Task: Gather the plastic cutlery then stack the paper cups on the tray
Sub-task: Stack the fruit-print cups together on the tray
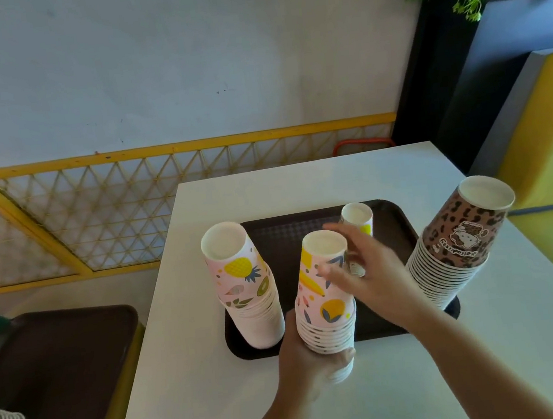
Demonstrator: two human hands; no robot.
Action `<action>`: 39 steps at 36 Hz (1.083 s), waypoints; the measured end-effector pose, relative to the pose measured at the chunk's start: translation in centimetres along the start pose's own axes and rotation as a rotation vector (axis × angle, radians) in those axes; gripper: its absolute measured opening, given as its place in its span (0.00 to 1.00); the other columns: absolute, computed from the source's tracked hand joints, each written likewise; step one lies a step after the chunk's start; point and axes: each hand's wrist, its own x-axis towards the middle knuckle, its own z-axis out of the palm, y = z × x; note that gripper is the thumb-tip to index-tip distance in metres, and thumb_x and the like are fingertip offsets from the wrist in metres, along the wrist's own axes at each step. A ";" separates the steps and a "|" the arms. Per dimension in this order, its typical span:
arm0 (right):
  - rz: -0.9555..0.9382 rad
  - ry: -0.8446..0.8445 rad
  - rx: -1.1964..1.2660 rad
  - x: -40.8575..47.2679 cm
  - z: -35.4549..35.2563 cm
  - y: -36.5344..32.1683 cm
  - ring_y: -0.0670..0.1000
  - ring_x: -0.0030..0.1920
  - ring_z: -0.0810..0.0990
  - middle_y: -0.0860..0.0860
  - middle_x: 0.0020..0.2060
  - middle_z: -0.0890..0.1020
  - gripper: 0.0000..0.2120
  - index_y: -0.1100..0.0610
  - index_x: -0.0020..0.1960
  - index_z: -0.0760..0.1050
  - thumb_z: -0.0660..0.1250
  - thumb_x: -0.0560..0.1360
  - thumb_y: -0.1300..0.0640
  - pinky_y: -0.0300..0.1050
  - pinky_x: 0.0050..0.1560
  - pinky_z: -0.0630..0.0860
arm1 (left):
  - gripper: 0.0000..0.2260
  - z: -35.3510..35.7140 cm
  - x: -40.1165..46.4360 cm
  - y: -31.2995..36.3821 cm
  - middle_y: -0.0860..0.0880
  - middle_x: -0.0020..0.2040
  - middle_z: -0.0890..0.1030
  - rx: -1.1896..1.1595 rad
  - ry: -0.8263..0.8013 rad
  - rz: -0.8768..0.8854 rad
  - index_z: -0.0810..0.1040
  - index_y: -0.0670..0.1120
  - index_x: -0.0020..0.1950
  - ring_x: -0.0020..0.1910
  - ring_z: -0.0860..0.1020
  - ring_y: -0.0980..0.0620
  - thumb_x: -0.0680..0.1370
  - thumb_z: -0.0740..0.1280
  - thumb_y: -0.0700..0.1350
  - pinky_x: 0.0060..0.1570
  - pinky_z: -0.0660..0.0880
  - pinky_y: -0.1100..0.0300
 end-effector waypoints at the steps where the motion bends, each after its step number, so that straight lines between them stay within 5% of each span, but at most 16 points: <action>1: 0.018 -0.034 -0.006 -0.4 0.2 -0.1 0.36 0.51 0.78 0.39 0.51 0.79 0.21 0.40 0.57 0.68 0.71 0.67 0.47 0.30 0.46 0.76 | 0.41 0.1 0.0 -0.1 0.55 0.58 0.80 0.004 0.001 -0.001 0.70 0.53 0.64 0.59 0.77 0.56 0.52 0.79 0.53 0.60 0.75 0.55; 5: 0.026 -0.021 0.006 -1.2 0.5 0.1 0.30 0.47 0.77 0.34 0.44 0.78 0.21 0.36 0.51 0.66 0.74 0.66 0.49 0.25 0.42 0.74 | 0.38 0.2 0.0 0.0 0.57 0.56 0.80 0.025 0.004 0.023 0.70 0.53 0.61 0.56 0.77 0.61 0.52 0.79 0.53 0.57 0.76 0.64; 11: -0.006 0.061 -0.008 -1.3 0.3 -0.2 0.32 0.44 0.78 0.35 0.42 0.78 0.19 0.35 0.47 0.66 0.73 0.66 0.50 0.27 0.40 0.75 | 0.40 0.3 -0.1 0.1 0.57 0.59 0.79 0.044 -0.004 0.046 0.69 0.53 0.64 0.59 0.77 0.59 0.54 0.79 0.54 0.60 0.75 0.57; 19: -0.013 0.150 0.024 -0.6 -0.6 -1.1 0.31 0.42 0.78 0.38 0.40 0.80 0.13 0.47 0.50 0.71 0.71 0.68 0.52 0.26 0.38 0.75 | 0.37 0.1 -0.3 0.0 0.55 0.56 0.81 0.025 0.014 0.018 0.71 0.55 0.59 0.55 0.79 0.57 0.52 0.78 0.54 0.58 0.76 0.52; 24: 0.020 0.221 0.104 0.8 -1.6 -1.9 0.40 0.42 0.81 0.44 0.42 0.82 0.10 0.53 0.49 0.75 0.70 0.70 0.53 0.31 0.37 0.77 | 0.38 0.1 -0.1 -0.3 0.53 0.56 0.81 0.039 0.009 -0.003 0.72 0.51 0.61 0.56 0.79 0.53 0.53 0.79 0.53 0.58 0.76 0.47; 30: 0.102 0.287 0.460 3.3 -3.1 -2.0 0.55 0.47 0.84 0.55 0.45 0.84 0.08 0.55 0.48 0.77 0.68 0.73 0.51 0.59 0.51 0.79 | 0.38 -0.2 0.1 -0.1 0.52 0.54 0.81 0.019 0.021 -0.011 0.71 0.52 0.58 0.54 0.79 0.54 0.50 0.78 0.55 0.57 0.77 0.50; 36: 0.091 0.558 0.501 7.1 -4.5 -1.4 0.51 0.46 0.83 0.47 0.41 0.83 0.03 0.49 0.43 0.75 0.67 0.74 0.51 0.54 0.52 0.80 | 0.38 -0.2 0.3 -0.4 0.54 0.55 0.80 0.052 0.013 0.013 0.71 0.52 0.59 0.57 0.78 0.54 0.51 0.77 0.57 0.59 0.76 0.55; 39: 0.079 0.712 0.296 8.4 -4.4 -0.6 0.47 0.46 0.81 0.46 0.43 0.81 0.10 0.53 0.50 0.74 0.68 0.73 0.49 0.47 0.49 0.80 | 0.37 -0.2 0.4 -0.3 0.57 0.55 0.79 0.059 0.006 0.018 0.70 0.54 0.58 0.56 0.78 0.58 0.52 0.76 0.59 0.56 0.75 0.66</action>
